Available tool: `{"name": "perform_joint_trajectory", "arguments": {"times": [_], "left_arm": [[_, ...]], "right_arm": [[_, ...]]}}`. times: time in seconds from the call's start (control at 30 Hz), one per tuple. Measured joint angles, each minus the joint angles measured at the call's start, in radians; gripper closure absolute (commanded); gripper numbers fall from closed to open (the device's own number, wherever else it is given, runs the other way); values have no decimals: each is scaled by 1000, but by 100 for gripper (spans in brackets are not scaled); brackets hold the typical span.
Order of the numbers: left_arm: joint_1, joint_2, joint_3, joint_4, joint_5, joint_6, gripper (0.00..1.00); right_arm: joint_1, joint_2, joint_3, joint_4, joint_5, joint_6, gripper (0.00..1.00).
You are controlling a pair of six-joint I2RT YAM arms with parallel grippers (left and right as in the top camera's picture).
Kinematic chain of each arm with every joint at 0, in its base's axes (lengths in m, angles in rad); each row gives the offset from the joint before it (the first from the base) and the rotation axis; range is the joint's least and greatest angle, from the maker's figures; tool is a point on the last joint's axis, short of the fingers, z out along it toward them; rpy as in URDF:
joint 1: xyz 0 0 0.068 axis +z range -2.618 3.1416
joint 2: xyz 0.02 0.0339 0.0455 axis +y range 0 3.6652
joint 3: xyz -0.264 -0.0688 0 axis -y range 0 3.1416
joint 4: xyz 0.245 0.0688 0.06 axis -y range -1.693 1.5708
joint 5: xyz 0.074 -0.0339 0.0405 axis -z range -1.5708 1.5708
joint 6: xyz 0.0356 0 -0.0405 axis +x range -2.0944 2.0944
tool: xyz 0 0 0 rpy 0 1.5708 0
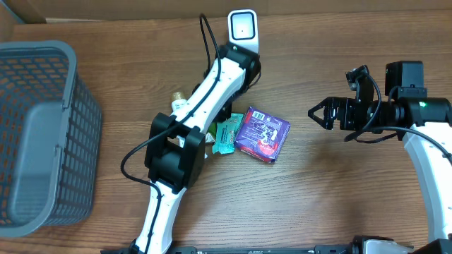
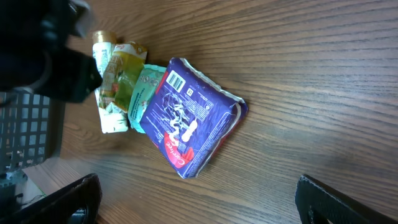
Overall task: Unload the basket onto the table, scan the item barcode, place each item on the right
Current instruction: 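Set the green tea pack on the table between tube and wipes, then raise left arm away and move right gripper to the purple pack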
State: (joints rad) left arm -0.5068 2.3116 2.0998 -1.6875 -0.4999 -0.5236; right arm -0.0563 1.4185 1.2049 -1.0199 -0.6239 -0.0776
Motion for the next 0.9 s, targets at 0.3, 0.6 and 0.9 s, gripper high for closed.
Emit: {"name": "perform_joint_trajectory", "arguments": {"times": [0.3,0.6,0.9], "left_arm": [[85,-145,350,7,183,55,31],[208,-465,530,4,372,138,15],[206,-551,533,0,415,186,0]], "right_arm": [[2,0,0,0,0,70,0],[94,46,-5,64,54,229,2],[220,150,-119,161,91,439,4]]}}
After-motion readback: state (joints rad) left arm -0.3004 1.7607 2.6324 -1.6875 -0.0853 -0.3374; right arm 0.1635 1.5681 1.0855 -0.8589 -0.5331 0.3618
